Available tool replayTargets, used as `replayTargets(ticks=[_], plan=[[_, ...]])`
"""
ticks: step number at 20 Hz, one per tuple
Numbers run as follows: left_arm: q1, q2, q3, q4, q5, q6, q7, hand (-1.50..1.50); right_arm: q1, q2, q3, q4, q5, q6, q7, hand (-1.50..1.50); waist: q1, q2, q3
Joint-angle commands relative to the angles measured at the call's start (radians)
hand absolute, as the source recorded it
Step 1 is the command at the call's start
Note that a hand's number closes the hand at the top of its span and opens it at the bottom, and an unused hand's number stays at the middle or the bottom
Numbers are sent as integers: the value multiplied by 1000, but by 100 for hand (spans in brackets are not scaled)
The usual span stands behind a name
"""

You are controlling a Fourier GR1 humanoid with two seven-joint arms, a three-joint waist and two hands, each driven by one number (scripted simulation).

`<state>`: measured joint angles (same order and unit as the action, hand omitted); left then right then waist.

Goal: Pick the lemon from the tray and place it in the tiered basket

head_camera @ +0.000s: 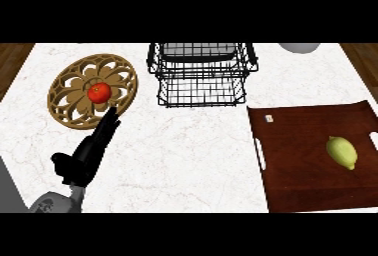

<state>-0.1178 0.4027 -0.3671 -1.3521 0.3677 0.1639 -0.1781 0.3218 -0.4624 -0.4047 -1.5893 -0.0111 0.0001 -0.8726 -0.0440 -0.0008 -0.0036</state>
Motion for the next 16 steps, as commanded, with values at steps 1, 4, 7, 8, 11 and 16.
replayTargets(ticks=[1, 4, 7, 8, 11, 16], plan=[[2, 7, 8, -6, -6, 9, 7, 0, 175, -108, -65, -57, 190, -92, 69, -150, -11, -2, -3], [10, 15, 11, -9, -4, -13, 0, 0, 255, -116, -65, -127, 310, -145, 169, -150, 15, 1, -1], [-22, -35, -15, 14, -44, 21, 9, 0, 379, -50, -32, -306, 387, -152, 252, -150, 12, 0, 0], [13, -1, -11, -88, -20, 1, 53, 0, 348, -25, 5, -348, 435, -166, 340, -150, 38, -1, 2], [-76, -34, 16, -20, -35, -1, 82, 0, 404, 78, 76, -464, 528, -174, 403, -150, 32, 0, 2], [-28, -99, 23, 38, -86, -27, 13, 0, 299, 168, 92, -336, 631, -203, 379, -150, 40, 1, 4]])
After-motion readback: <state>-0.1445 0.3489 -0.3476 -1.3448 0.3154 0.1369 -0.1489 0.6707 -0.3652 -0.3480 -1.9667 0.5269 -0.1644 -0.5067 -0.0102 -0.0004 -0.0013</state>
